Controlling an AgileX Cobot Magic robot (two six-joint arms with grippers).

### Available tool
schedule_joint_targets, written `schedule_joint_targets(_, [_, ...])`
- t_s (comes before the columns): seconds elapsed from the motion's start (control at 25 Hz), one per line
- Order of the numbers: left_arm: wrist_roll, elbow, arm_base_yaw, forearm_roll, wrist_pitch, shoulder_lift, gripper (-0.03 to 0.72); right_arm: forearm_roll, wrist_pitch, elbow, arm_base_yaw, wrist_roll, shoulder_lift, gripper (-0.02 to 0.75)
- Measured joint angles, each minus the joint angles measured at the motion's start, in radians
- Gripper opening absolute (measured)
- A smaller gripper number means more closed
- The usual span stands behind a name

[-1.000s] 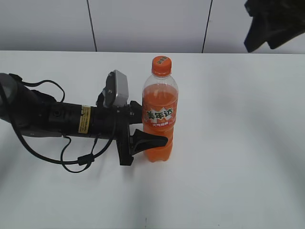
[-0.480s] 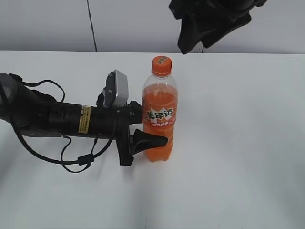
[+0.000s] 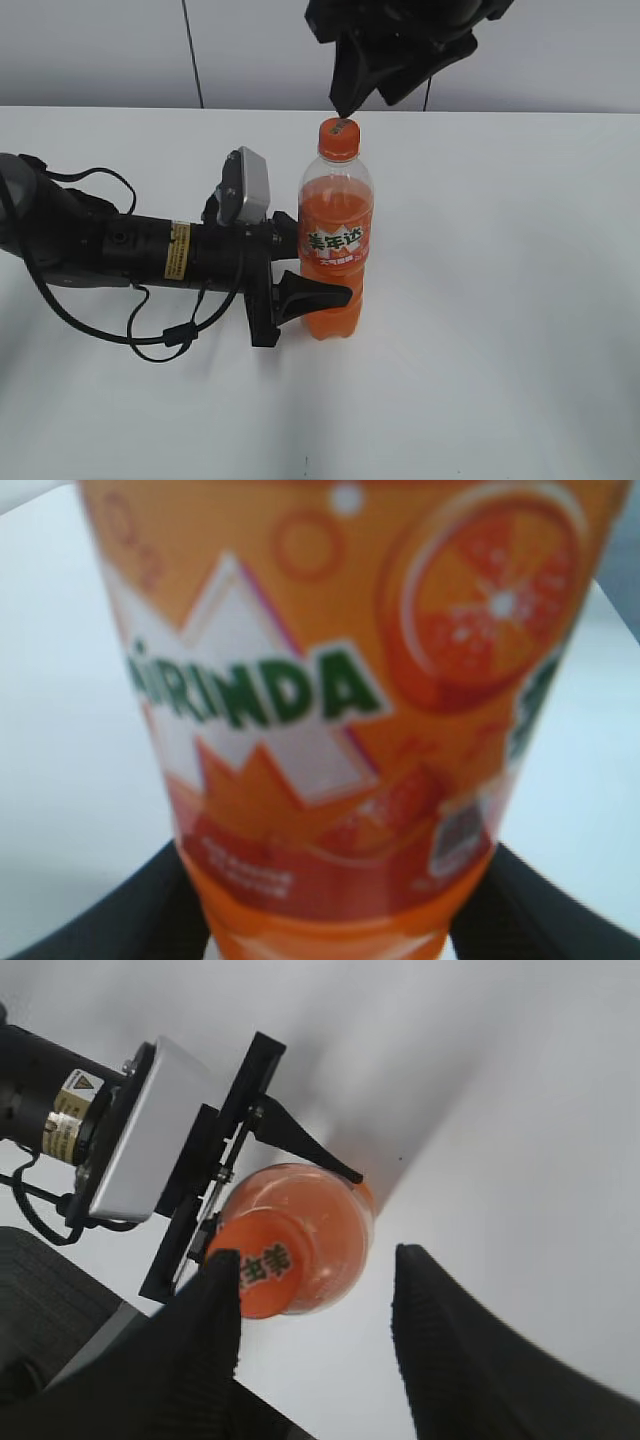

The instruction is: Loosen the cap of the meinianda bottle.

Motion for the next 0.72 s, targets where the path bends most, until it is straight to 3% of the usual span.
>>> schedule_joint_targets(0.72, [0.0,0.0,0.0,0.0,0.0,0.0,0.41,-0.036,0.001,-0.001,0.058,0.001,0.037,0.371])
